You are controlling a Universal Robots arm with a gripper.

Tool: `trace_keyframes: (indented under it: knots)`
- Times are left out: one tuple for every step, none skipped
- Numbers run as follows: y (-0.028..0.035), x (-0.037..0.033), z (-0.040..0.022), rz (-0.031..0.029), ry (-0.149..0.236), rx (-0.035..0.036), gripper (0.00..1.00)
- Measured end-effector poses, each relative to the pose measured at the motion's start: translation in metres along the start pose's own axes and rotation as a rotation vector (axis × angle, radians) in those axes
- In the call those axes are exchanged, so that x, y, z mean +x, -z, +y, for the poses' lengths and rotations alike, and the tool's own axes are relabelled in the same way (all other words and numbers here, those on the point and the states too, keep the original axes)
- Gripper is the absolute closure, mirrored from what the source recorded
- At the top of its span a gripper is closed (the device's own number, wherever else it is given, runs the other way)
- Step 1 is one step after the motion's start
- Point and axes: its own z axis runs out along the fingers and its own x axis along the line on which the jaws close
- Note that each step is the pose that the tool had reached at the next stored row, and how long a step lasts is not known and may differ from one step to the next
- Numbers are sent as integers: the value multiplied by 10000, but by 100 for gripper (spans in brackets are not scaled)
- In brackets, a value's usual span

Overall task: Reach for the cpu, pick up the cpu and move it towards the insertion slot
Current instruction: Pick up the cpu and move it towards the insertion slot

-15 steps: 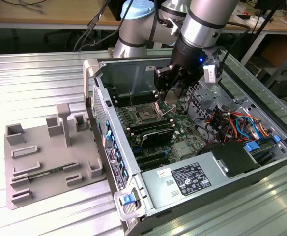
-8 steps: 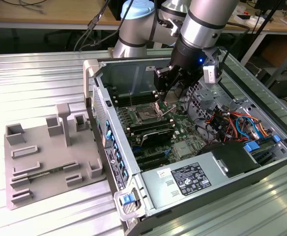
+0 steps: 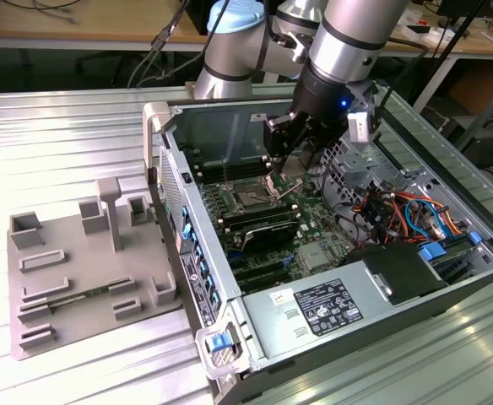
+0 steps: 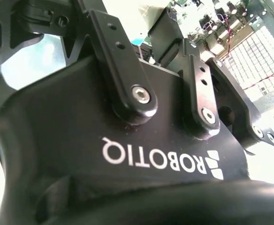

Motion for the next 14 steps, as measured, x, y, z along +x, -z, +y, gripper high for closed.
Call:
trace_keyframes:
  knots:
    - [-2,0,7,0,-1,1,45]
    - [-4,-1,13,-1,0,1,45]
    - [-6,-1,21,-1,0,1,45]
    - [-7,-1,25,-1,-1,1,45]
    - [-8,-2,29,-1,0,1,45]
    - [-10,-2,37,0,-1,0,45]
    - [-13,-2,44,-1,0,0,45]
    - [-14,-2,49,-1,-1,1,45]
    - [-16,-3,54,-1,-1,0,45]
    - [-18,-3,63,-1,-1,0,45]
    - [-21,-4,79,-1,-1,1,45]
    - [-23,-5,94,0,0,0,45]
    - [-25,-6,107,-1,0,0,45]
    - [-27,-7,118,-1,0,0,45]
